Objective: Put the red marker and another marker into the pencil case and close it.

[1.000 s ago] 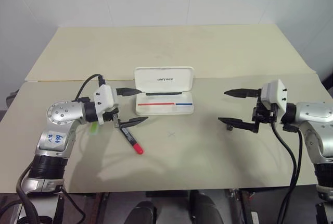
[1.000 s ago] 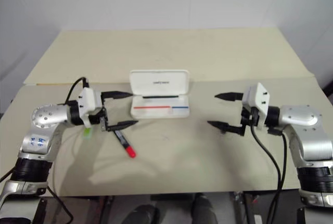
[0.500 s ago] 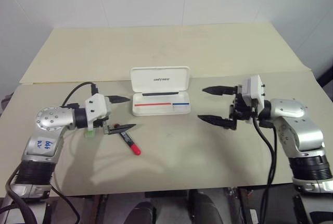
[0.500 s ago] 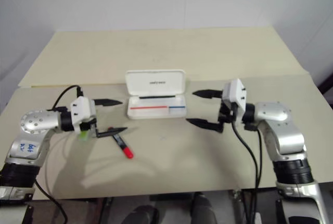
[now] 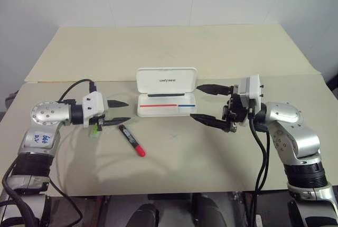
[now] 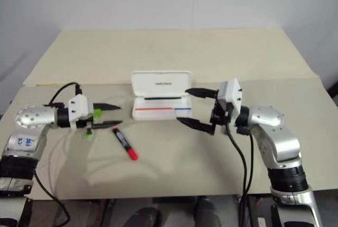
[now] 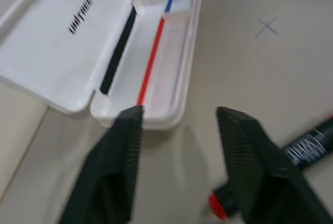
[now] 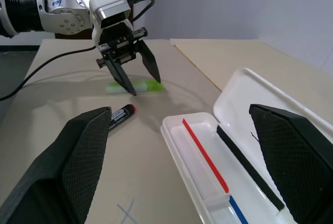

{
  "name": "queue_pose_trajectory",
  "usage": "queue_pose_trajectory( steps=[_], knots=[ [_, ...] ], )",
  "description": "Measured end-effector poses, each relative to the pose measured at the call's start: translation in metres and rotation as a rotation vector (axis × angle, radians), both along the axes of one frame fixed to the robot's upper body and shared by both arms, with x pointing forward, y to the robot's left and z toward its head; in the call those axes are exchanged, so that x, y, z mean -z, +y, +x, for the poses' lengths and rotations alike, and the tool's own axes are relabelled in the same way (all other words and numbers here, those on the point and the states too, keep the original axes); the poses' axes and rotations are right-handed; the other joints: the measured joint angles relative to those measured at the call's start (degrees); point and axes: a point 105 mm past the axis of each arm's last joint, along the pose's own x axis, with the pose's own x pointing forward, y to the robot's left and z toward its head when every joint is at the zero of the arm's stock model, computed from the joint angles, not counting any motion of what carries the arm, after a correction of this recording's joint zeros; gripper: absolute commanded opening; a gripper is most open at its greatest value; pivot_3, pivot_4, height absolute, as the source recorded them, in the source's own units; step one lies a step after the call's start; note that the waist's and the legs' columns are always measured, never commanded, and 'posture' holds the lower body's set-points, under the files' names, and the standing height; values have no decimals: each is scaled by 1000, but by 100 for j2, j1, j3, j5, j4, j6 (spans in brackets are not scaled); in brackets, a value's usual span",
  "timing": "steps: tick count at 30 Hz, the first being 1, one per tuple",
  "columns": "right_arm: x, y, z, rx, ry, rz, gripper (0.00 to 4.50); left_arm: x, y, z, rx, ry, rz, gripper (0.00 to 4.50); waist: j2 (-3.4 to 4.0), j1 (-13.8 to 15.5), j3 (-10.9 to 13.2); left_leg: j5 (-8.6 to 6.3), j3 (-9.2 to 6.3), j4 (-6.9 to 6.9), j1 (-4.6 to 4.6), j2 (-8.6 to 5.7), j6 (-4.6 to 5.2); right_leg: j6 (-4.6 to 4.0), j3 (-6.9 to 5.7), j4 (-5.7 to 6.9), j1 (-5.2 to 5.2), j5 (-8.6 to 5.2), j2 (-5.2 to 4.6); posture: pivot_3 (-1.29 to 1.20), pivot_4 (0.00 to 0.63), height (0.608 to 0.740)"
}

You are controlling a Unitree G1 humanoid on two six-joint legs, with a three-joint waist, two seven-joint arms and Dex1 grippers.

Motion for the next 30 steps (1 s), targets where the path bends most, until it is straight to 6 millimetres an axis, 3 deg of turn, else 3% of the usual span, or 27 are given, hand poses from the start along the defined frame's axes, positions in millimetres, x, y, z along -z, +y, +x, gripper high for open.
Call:
queue_pose_trajectory(
  steps=[8, 14, 30],
  knots=[
    [7, 2, -1, 22, 9, 15, 4500, 3, -20, 15, 55, 37, 28, 1856, 0, -13, 0, 0, 5, 3, 1, 0, 0, 0, 1, 2, 0, 0, 1, 0, 150, 740],
    [8, 3, -2, 25, 10, 15, 4500, 17, -31, 23, 71, 74, 80, 1856, 0, -32, 0, 0, 5, 3, 0, 0, 1, 1, 2, 2, 0, 1, 2, 0, 150, 740],
    [8, 3, -3, 33, 7, 17, 4500, 35, -24, 31, 13, 115, 117, 1856, 0, -111, 0, 0, 5, 5, 0, 0, 1, 2, 2, 3, 0, 1, 2, 0, 150, 740]
  ],
)
